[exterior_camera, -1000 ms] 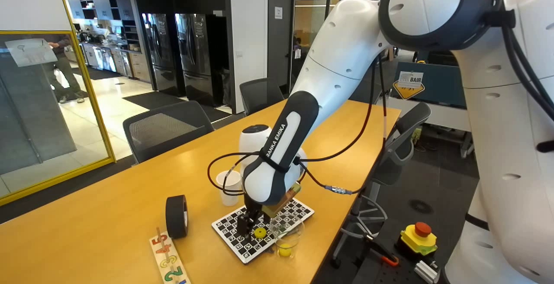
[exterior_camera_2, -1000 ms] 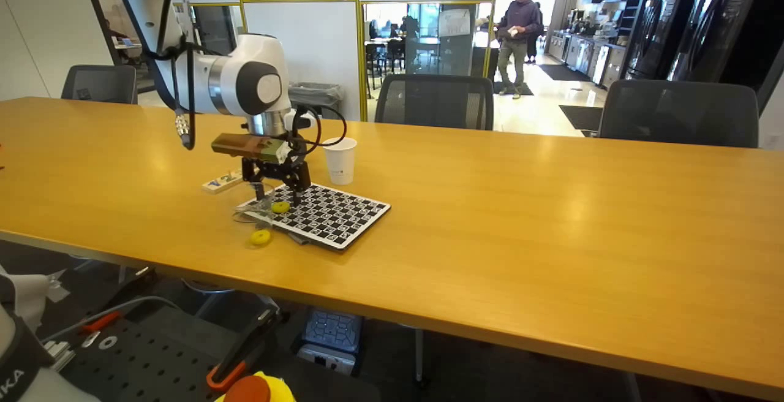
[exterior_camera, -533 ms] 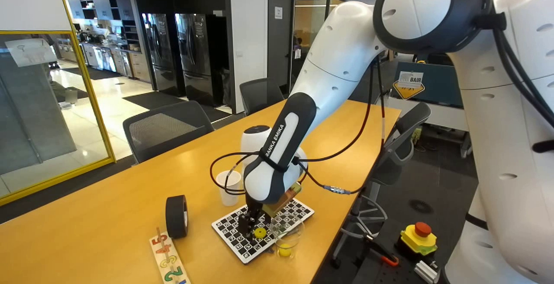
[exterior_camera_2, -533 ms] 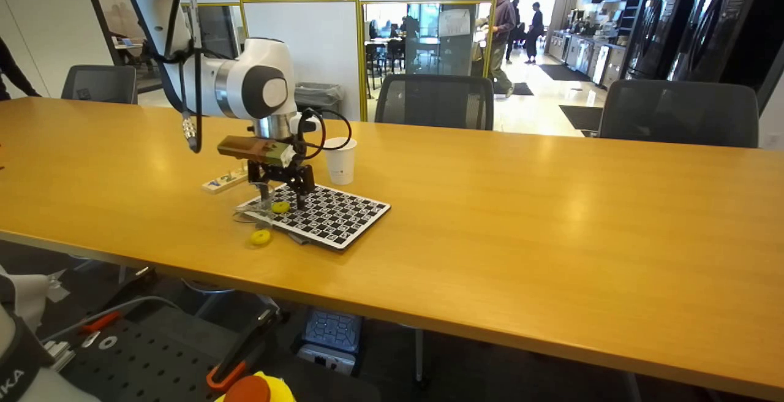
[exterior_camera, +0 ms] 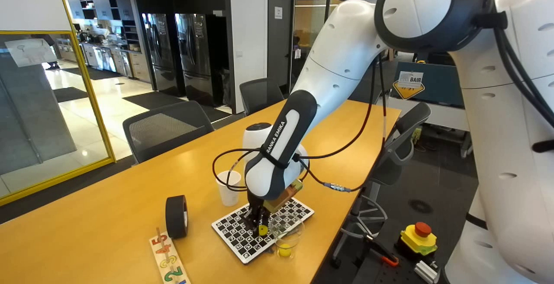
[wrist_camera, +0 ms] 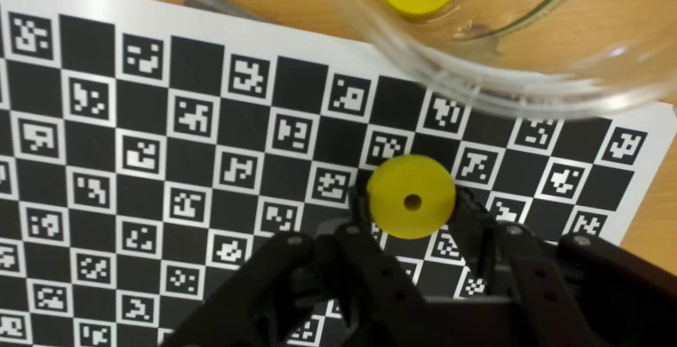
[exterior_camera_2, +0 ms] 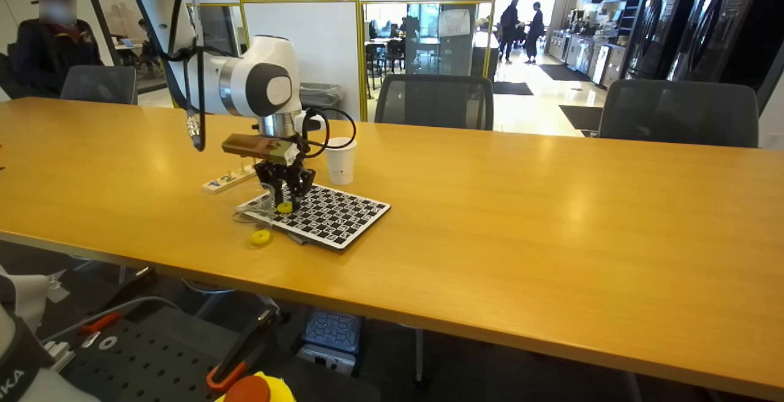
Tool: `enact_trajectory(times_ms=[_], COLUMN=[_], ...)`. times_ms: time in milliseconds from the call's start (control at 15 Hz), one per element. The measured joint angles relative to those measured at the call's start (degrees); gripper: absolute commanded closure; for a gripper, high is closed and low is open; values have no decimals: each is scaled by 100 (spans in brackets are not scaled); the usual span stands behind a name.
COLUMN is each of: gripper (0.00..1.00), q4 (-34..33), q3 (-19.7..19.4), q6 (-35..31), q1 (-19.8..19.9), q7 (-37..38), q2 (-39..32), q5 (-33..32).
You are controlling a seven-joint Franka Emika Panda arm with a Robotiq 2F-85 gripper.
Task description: Put the round blue block in the white cup then put the two round yellow blocks in the clear cup
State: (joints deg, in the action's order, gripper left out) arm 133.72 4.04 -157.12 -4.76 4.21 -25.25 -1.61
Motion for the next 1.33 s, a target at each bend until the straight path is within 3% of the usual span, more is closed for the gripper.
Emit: enact_trajectory(times_ms=[333, 667, 1000, 1333], gripper=[79, 79, 79, 79], q4=[-37, 277, 894, 1279], q3=[0, 26, 102, 144], q6=[22, 46, 757, 1392], q1=[-24, -115, -115, -117], q7=[-1, -1, -124, -623], q2=[172, 1224, 2240, 2714], q5=[-8, -46, 211, 666])
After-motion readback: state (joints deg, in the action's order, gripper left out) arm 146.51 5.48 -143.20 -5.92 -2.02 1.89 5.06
